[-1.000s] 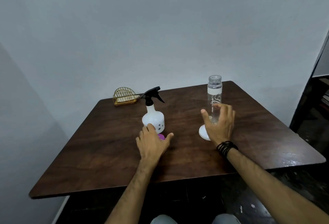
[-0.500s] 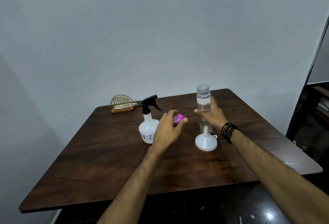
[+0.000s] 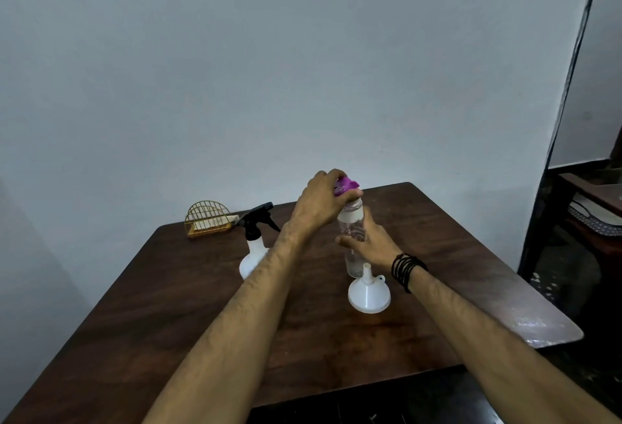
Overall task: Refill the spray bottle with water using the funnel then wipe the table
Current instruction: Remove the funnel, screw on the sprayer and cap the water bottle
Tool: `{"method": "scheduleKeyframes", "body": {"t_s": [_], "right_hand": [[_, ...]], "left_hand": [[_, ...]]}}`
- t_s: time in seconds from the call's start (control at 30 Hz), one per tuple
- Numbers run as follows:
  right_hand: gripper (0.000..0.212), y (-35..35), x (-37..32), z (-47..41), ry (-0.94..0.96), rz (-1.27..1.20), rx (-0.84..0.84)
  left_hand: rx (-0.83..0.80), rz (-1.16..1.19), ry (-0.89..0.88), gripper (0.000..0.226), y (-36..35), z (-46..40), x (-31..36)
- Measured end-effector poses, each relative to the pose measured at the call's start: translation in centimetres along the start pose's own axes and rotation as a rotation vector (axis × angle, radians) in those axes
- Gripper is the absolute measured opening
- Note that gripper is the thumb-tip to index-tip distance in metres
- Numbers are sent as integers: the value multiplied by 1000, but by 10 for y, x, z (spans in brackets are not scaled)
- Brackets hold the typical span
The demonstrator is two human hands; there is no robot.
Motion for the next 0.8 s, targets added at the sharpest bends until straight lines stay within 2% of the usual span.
{"method": "scheduleKeyframes", "body": {"t_s": [0.17, 0.3, 0.37, 0.43, 0.5, 0.63, 0.8], "right_hand": [[80, 0, 4, -2, 9, 4, -31], [77, 3, 8, -3, -1, 8, -29], [77, 4, 10, -4, -2, 7, -26], [78, 3, 12, -6, -4, 1, -27], [80, 1, 11, -6, 9, 2, -35], [84, 3, 13, -5, 17, -23, -31], [79, 0, 15, -5, 12, -51, -46]], "left_hand": [[-103, -221, -50, 59, -1, -8, 15], [-208, -195, -96, 53, -4, -19, 18], [-276, 4, -83, 56, -5, -20, 11], [-306, 333, 17, 69, -9, -16, 1], [-230, 583, 97, 73, -16, -10, -4], [-18, 731, 126, 56, -35, -2, -6], [200, 1207, 397, 39, -45, 9, -34]]}}
Point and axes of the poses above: each hand's wrist, its own z-axis away from the middle knuckle, its own y-axis out of the back of the hand, x = y × z, the point moved 3 cm from there along -z, towards the middle knuckle, and after that the axes turned 6 degrees about x, right-handed, at the moved point
